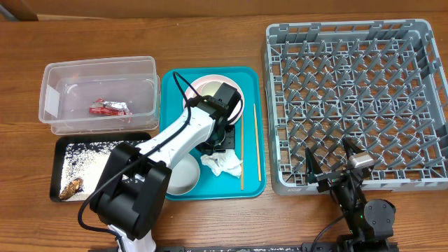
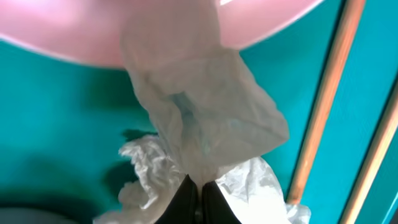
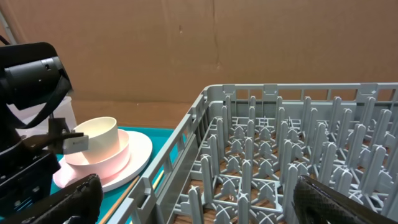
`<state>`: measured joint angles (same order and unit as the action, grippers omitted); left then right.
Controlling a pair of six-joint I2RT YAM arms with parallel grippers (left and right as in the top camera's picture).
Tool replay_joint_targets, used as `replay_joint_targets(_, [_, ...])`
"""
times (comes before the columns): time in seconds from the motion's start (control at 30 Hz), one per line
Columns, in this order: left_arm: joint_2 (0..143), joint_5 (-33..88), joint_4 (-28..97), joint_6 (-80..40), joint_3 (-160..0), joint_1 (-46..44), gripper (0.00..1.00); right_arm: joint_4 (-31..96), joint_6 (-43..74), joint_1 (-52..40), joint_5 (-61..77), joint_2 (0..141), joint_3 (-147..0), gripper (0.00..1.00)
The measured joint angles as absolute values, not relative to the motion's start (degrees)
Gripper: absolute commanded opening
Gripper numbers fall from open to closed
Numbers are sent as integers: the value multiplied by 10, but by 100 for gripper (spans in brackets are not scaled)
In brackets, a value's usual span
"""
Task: Sort waste into correct bins and load items into the dishwasher
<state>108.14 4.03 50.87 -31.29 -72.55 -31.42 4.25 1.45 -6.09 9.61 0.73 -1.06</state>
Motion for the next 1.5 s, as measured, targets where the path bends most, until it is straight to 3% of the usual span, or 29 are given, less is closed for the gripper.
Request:
replay_joint_targets(0.3, [1057, 37, 559, -313, -776, -314, 4, 43, 14, -61, 96, 7, -11, 100])
replay_joint_targets(0.83, [1039, 38, 614, -313, -768, -314, 17, 43, 14, -61, 96, 7, -11, 100])
replay_joint_targets(0.97, [1039, 36, 608, -312, -757, -314, 31, 42, 15, -61, 96, 7, -11, 100])
replay_joint_targets(1.17, [1039, 32, 592, -313, -739, -314, 41, 43, 15, -61, 96, 7, -11, 100])
replay_joint_targets(1.5, [1039, 22, 567, -312, -711, -314, 68, 43, 14, -61, 96, 7, -11, 100])
